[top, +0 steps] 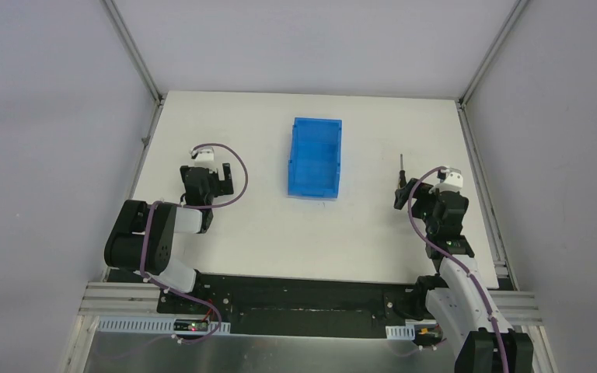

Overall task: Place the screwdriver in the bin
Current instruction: Pick up the screwdriver from the center of the board.

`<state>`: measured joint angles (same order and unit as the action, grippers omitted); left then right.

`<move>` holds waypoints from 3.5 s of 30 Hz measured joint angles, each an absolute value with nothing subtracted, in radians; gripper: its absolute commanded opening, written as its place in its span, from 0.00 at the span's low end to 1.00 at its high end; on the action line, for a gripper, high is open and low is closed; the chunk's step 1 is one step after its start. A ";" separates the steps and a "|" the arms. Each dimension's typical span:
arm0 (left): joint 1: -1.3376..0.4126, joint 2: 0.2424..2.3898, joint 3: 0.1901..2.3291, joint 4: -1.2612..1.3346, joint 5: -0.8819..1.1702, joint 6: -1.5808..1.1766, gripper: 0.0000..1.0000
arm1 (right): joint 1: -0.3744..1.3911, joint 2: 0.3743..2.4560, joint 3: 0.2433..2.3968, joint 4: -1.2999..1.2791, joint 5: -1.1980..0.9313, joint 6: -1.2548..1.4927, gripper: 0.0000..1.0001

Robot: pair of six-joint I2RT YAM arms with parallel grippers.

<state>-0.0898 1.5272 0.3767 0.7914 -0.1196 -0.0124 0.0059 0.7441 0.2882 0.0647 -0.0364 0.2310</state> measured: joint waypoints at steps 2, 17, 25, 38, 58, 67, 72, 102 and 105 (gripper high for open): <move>-0.090 1.527 0.377 0.791 -0.120 -0.012 0.99 | 0.006 0.744 0.290 0.062 -0.033 0.232 0.98; -0.090 1.527 0.377 0.791 -0.120 -0.012 0.99 | 0.006 0.739 0.302 0.038 -0.023 0.234 0.98; -0.090 1.527 0.377 0.791 -0.120 -0.012 0.99 | 0.006 0.774 0.449 -0.043 -0.023 0.234 0.98; -0.090 1.527 0.377 0.791 -0.120 -0.012 0.99 | 0.006 1.090 0.835 -0.289 -0.034 0.219 0.98; -0.090 1.527 0.377 0.791 -0.120 -0.012 0.99 | 0.042 1.506 1.135 -0.609 0.095 0.204 0.98; -0.090 1.527 0.377 0.791 -0.120 -0.012 0.99 | 0.071 1.646 1.178 -0.614 0.128 0.200 0.98; -0.090 1.527 0.377 0.791 -0.120 -0.012 0.99 | 0.075 1.697 1.185 -0.614 0.132 0.199 0.98; -0.090 1.527 0.377 0.791 -0.120 -0.012 0.99 | 0.077 1.842 1.201 -0.568 0.120 0.178 0.26; -0.090 1.527 0.377 0.791 -0.120 -0.012 0.99 | 0.077 1.842 1.201 -0.568 0.121 0.175 0.17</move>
